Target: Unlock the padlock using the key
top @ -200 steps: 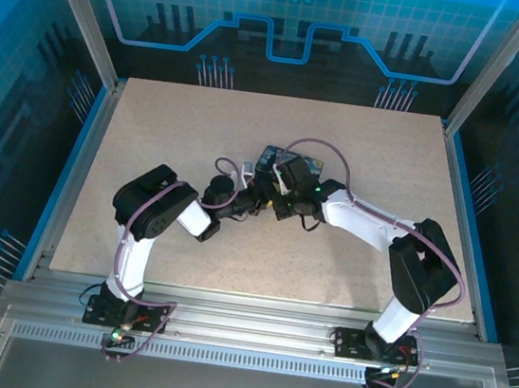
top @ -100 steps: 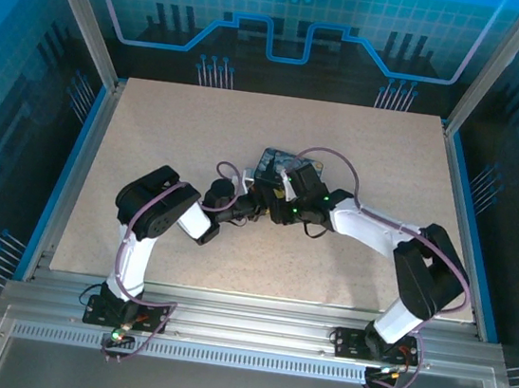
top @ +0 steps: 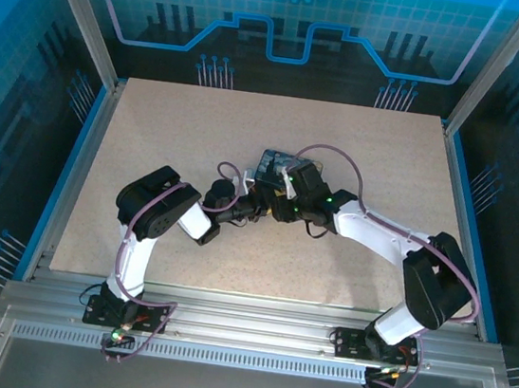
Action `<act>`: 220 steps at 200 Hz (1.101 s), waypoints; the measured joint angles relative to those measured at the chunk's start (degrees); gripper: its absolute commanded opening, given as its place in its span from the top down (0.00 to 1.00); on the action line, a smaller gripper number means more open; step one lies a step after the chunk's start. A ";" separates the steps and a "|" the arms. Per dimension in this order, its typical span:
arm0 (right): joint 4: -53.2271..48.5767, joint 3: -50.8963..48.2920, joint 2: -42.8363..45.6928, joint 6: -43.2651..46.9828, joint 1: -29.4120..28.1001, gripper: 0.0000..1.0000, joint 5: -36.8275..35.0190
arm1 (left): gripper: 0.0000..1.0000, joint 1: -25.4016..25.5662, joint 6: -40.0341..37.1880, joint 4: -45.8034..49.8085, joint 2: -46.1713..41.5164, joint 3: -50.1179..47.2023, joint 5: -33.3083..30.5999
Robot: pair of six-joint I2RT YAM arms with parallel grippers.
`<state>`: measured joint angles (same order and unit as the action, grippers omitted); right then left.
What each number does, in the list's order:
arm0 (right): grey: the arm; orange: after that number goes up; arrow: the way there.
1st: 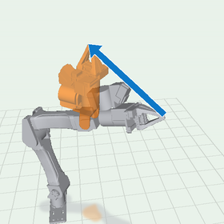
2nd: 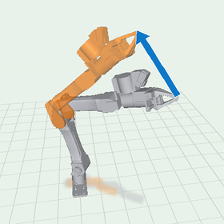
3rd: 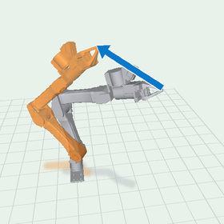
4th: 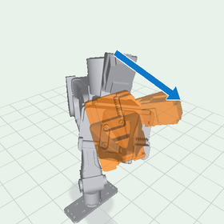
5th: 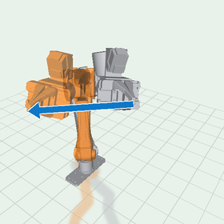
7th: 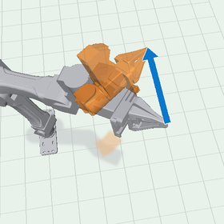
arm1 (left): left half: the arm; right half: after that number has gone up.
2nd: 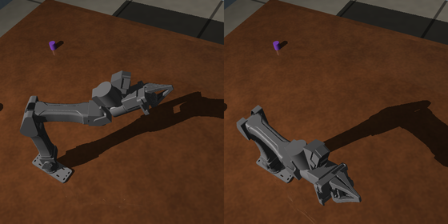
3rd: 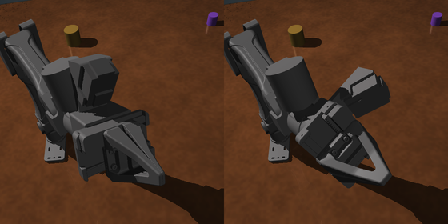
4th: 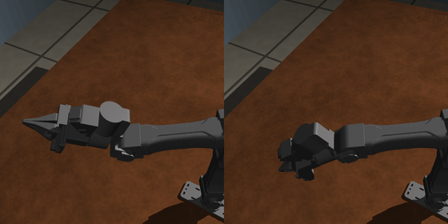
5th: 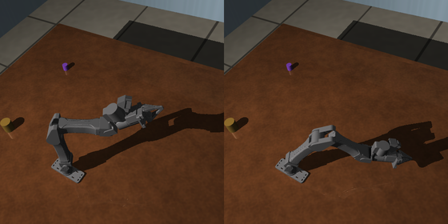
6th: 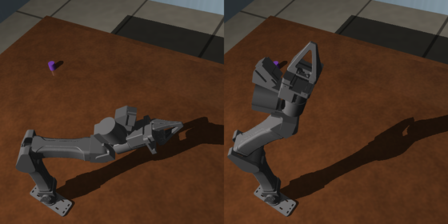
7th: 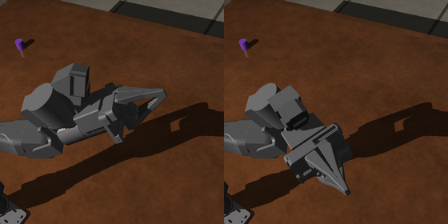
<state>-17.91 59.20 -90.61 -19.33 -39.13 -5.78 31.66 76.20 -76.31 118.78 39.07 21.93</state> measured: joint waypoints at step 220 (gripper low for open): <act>-1.31 0.44 -2.14 4.72 -4.96 0.59 -12.46 | 1.00 -0.42 0.42 0.48 -0.02 0.11 1.16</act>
<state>-19.22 59.64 -92.75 -14.61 -44.10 -18.24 31.24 76.62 -75.83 118.76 39.18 23.09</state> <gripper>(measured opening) 0.417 0.111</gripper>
